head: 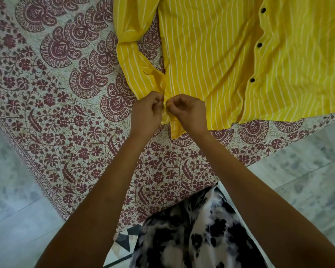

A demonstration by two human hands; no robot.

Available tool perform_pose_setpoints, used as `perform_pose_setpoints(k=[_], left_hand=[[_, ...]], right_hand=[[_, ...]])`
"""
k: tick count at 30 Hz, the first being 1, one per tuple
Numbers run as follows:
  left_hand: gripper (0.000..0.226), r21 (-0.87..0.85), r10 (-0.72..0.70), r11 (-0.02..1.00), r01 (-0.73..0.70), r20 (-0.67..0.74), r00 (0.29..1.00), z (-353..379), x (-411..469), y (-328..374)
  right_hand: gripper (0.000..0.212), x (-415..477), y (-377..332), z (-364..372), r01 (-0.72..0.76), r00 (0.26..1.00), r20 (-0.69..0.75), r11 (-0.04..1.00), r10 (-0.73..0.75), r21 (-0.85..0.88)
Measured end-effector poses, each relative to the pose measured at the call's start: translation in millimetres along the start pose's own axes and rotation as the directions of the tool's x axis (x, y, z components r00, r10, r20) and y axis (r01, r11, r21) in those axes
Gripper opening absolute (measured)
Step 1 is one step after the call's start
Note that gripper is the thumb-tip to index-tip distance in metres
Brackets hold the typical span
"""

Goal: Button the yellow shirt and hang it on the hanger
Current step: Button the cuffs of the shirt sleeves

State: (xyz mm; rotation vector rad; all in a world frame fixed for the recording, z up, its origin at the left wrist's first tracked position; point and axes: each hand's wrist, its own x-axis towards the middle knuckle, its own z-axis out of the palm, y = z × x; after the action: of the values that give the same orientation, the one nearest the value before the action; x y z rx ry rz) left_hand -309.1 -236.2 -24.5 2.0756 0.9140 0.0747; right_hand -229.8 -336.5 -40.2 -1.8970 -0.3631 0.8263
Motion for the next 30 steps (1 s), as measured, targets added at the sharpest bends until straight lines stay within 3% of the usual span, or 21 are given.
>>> perform_pose_setpoints(k=[5,9,12,18,20,22,24,25,26,28,30], left_hand=[[0.017,-0.13,-0.186,0.973,0.192,0.052,0.981,-4,1,-1],[0.016,-0.385,-0.393,0.826,0.412,0.133,0.91,-9,-1,10],[0.015,-0.458,-0.437,0.763,0.456,0.156,0.886,-11,-5,16],[0.018,-0.596,-0.474,0.612,0.519,0.249,0.845,-9,0,10],[0.021,-0.614,-0.462,0.581,0.535,0.293,0.838,-9,0,6],[0.024,-0.596,-0.435,0.61,0.522,0.3,0.849,-8,-1,2],[0.018,-0.442,-0.333,0.812,0.381,0.185,0.925,-5,-2,-5],[0.014,-0.277,-0.207,0.935,0.222,0.083,0.975,-3,-3,-9],[0.015,-0.078,-0.046,0.996,0.045,-0.004,0.999,0,-3,-12],[0.019,0.275,0.177,0.951,-0.14,-0.115,0.977,7,-5,-17],[0.016,0.44,0.205,0.895,-0.08,-0.245,0.948,12,-7,-16]], right_hand=[[0.011,-10,-2,15,0.174,0.966,-0.127,0.926,-0.227,-0.334],[0.01,-13,-3,25,0.16,0.936,-0.225,0.896,-0.271,-0.414],[0.013,-14,-3,26,0.17,0.933,-0.214,0.88,-0.288,-0.444],[0.013,-17,-10,28,0.085,0.96,-0.25,0.981,-0.128,-0.176],[0.01,-14,-12,25,-0.031,0.978,-0.208,0.999,0.021,-0.044],[0.014,-8,-15,18,-0.222,0.968,-0.067,0.953,0.24,0.205],[0.017,-2,-17,9,-0.428,0.903,0.126,0.834,0.41,0.349],[0.016,1,-18,6,-0.498,0.867,0.198,0.798,0.457,0.34],[0.015,4,-18,4,-0.545,0.838,0.251,0.774,0.485,0.322],[0.016,9,-18,5,-0.591,0.804,0.312,0.744,0.507,0.312],[0.019,13,-20,8,-0.625,0.778,0.352,0.693,0.52,0.359]])
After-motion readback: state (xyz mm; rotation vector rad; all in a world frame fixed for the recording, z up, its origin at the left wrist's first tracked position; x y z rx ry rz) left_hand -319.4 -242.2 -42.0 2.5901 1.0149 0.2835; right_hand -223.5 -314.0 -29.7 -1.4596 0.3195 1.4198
